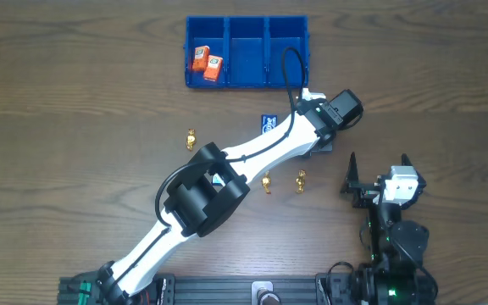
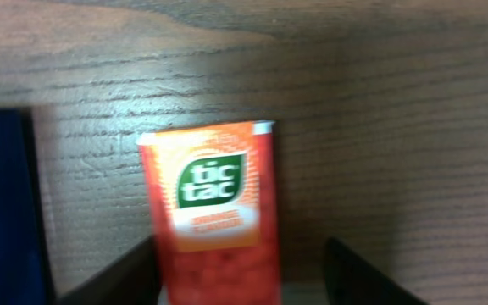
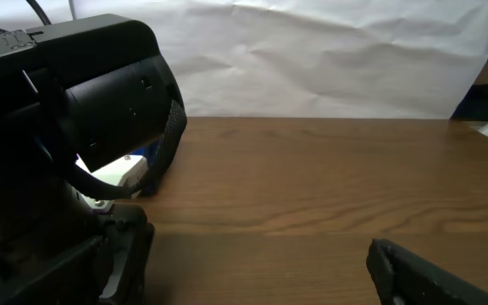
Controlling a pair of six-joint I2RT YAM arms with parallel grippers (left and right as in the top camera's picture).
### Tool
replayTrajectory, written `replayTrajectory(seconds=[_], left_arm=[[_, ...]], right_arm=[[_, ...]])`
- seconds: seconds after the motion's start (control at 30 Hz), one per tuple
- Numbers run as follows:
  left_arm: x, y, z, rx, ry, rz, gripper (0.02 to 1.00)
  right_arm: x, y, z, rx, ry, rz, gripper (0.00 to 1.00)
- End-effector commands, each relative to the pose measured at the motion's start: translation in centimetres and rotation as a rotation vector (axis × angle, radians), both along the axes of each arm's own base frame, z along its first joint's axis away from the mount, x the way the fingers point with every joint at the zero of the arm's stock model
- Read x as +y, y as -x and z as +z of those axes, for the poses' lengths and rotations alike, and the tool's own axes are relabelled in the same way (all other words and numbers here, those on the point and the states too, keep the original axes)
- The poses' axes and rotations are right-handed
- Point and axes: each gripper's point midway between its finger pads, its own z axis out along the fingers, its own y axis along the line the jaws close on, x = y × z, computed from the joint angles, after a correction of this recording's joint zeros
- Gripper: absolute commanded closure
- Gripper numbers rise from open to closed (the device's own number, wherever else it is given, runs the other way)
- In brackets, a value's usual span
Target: Sort Candies Into Trays
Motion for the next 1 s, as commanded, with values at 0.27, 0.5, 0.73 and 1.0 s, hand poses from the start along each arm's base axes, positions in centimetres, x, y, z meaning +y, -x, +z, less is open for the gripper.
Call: replayTrajectory(seconds=[0.27, 0.5, 0.73, 1.0], left_arm=[[0.7, -0.4, -1.3, -0.007, -0.033, 0.037, 0.654], [1.2, -2.1, 2.4, -0.092, -0.029, 0.063, 0.678], [5.8, -7.0, 15.7, -0.332, 0.025, 0.086, 0.68], [15.9, -12.9, 21.5, -0.397, 0.026, 0.146, 0.673]], right_arm=[[0.0, 0.0, -0.1, 0.002, 0.014, 0.003, 0.005], [0.0, 0.0, -0.1, 0.002, 0.014, 0.003, 0.003], [0.0, 0.0, -0.1, 0.002, 0.014, 0.003, 0.003], [0.0, 0.0, -0.1, 0.002, 0.014, 0.003, 0.003]])
